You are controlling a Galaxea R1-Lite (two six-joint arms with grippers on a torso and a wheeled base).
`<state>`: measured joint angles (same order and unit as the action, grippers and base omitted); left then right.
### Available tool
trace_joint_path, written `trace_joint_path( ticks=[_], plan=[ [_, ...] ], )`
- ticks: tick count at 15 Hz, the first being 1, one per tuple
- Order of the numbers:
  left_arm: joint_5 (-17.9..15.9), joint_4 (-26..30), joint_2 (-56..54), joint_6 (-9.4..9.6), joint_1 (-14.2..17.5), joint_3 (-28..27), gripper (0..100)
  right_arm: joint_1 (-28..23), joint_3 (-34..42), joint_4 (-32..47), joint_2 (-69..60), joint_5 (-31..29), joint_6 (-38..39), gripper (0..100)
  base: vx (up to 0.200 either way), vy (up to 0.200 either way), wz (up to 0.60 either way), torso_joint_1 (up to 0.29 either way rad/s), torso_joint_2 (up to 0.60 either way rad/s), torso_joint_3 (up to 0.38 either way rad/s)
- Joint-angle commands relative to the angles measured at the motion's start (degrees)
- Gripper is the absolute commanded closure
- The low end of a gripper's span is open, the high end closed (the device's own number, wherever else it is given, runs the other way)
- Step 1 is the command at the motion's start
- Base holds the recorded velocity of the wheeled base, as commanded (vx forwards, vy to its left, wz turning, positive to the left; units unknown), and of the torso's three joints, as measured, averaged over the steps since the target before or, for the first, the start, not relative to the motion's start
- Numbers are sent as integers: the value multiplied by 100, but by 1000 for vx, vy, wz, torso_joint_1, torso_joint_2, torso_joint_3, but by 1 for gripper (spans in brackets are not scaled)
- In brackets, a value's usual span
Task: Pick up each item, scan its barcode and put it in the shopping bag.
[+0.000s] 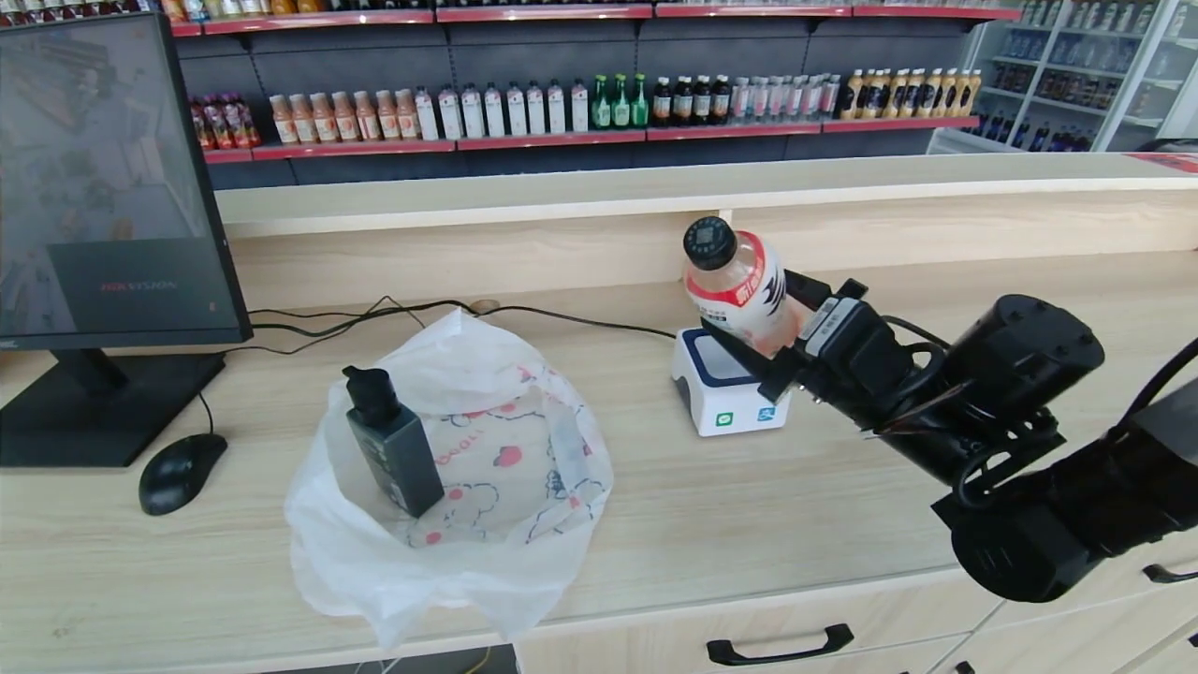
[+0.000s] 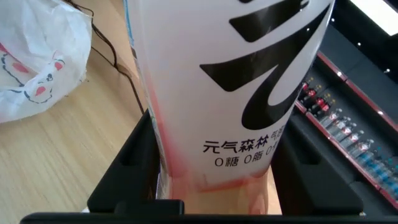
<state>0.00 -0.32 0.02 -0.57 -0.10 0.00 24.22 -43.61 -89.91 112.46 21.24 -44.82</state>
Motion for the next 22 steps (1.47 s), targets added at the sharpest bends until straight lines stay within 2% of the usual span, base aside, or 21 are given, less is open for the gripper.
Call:
trace_joint_path(
  ticks=[1,3,5,9,22],
  plan=[
    [0,-3,-2,-4,1,0,0,-120,-728,-9,382,293,-70,100,0,0,0,0,0,0],
    [0,-3,-2,5,1,0,0,-287,-1080,-9,628,715,-70,100,0,0,0,0,0,0],
    [0,-3,-2,22,1,0,0,-454,-1045,-9,725,1023,-141,100,0,0,0,0,0,0],
    [0,-12,-2,13,1,0,0,-471,-1062,-9,883,1480,-237,100,0,0,0,0,0,0],
    [0,-30,-2,31,1,0,0,-603,-1141,-9,971,1612,-255,100,0,0,0,0,0,0]
  ],
)
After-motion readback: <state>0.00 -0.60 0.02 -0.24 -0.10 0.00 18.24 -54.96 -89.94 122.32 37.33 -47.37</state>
